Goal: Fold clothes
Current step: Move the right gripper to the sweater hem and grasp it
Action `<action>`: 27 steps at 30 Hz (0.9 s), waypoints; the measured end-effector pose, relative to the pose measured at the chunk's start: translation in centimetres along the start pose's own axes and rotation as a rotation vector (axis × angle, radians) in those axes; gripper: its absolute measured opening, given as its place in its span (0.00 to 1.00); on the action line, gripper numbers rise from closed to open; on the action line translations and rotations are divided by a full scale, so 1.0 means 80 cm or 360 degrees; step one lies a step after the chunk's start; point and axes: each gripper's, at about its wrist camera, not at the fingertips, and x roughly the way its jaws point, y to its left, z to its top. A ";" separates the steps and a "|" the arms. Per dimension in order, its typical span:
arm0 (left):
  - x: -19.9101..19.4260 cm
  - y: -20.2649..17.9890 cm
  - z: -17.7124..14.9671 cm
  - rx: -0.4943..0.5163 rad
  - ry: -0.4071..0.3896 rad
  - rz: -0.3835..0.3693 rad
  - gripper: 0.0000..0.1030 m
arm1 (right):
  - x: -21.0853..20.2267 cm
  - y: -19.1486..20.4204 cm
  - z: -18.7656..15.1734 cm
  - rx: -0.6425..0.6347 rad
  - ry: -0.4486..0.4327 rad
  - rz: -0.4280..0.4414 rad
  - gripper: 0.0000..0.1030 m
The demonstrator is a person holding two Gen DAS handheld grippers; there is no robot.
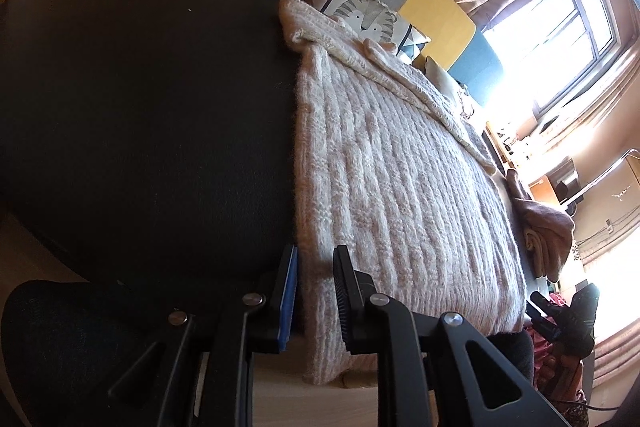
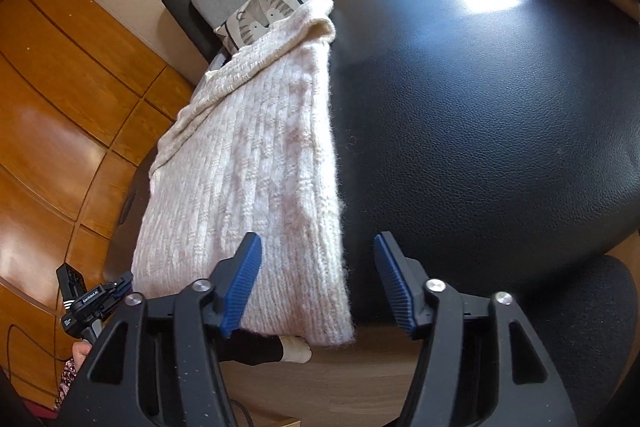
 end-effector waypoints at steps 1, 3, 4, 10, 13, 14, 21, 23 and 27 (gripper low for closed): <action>0.000 0.000 0.000 -0.0001 0.0004 -0.0013 0.21 | 0.001 0.003 -0.001 -0.0022 0.0001 -0.0002 0.64; 0.001 -0.001 -0.001 0.0007 0.0024 -0.0035 0.22 | 0.004 0.009 -0.002 -0.0069 0.0008 0.0009 0.64; 0.001 -0.002 -0.002 0.0011 0.0033 -0.0044 0.22 | 0.006 0.012 -0.003 -0.0090 0.0018 0.0027 0.64; 0.004 -0.014 -0.004 0.0087 0.0053 0.0002 0.26 | 0.017 0.029 -0.008 -0.0216 0.0032 0.0002 0.64; 0.006 -0.024 -0.006 0.0154 0.0053 0.0060 0.27 | 0.019 0.031 -0.009 -0.0241 0.0023 0.0002 0.64; 0.007 -0.027 -0.006 0.0173 0.0053 0.0078 0.28 | 0.019 0.031 -0.009 -0.0242 0.0017 0.0010 0.64; 0.010 -0.041 -0.010 0.0233 0.0033 0.0186 0.34 | 0.023 0.040 -0.013 -0.0313 -0.0001 0.0002 0.65; 0.011 -0.046 -0.013 0.0237 0.0014 0.0230 0.36 | 0.024 0.043 -0.014 -0.0328 0.0000 0.0001 0.65; 0.015 -0.057 -0.017 0.0291 -0.0011 0.0319 0.40 | 0.027 0.046 -0.015 -0.0347 0.0004 0.0011 0.65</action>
